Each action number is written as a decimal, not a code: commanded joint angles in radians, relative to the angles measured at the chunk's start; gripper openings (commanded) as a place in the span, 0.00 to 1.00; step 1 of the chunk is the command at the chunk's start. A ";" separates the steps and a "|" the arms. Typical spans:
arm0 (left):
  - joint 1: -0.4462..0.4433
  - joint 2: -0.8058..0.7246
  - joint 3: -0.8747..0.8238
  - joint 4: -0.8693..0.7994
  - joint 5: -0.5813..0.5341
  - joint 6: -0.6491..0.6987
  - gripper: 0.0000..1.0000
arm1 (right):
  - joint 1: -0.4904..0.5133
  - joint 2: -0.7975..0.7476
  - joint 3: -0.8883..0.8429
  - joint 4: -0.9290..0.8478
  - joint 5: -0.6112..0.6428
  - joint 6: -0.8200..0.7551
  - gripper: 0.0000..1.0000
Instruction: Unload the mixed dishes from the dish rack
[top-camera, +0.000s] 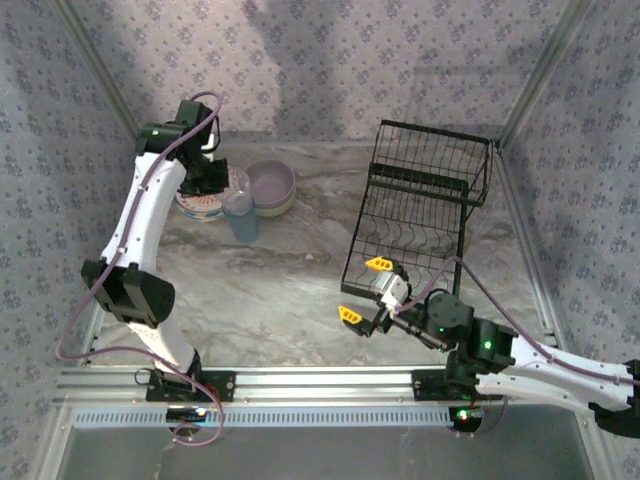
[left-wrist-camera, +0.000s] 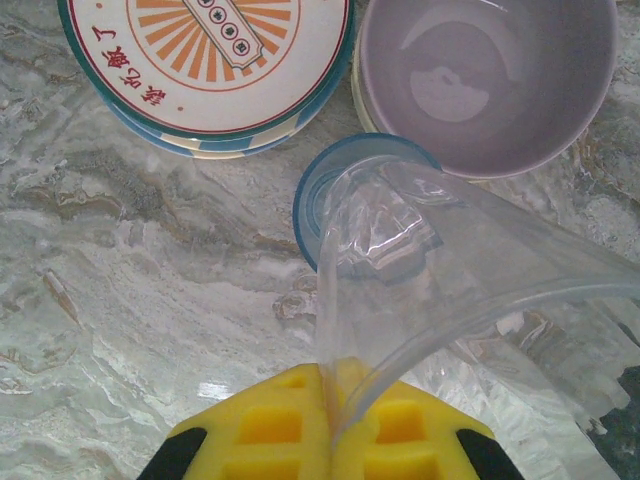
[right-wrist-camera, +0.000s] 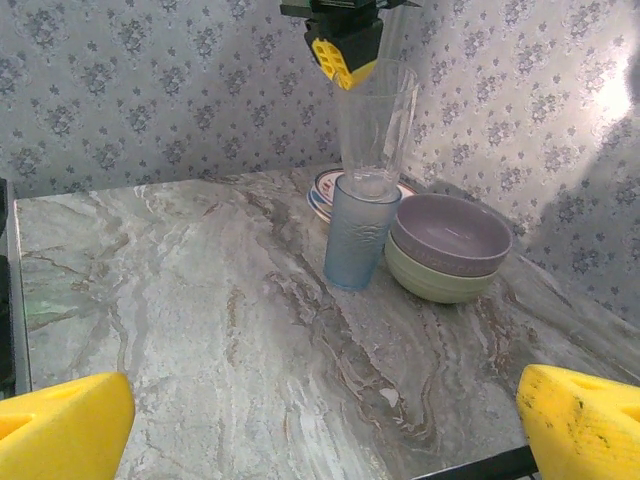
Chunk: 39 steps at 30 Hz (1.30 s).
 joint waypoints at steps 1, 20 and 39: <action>0.009 0.014 0.038 -0.003 0.000 0.016 0.00 | 0.008 -0.013 -0.010 0.025 0.049 -0.005 1.00; 0.029 0.085 0.028 0.006 0.042 0.026 0.01 | 0.010 -0.011 -0.011 0.023 0.093 0.014 1.00; 0.051 0.151 0.023 0.010 0.089 0.038 0.06 | 0.021 -0.015 -0.028 0.044 0.071 0.029 1.00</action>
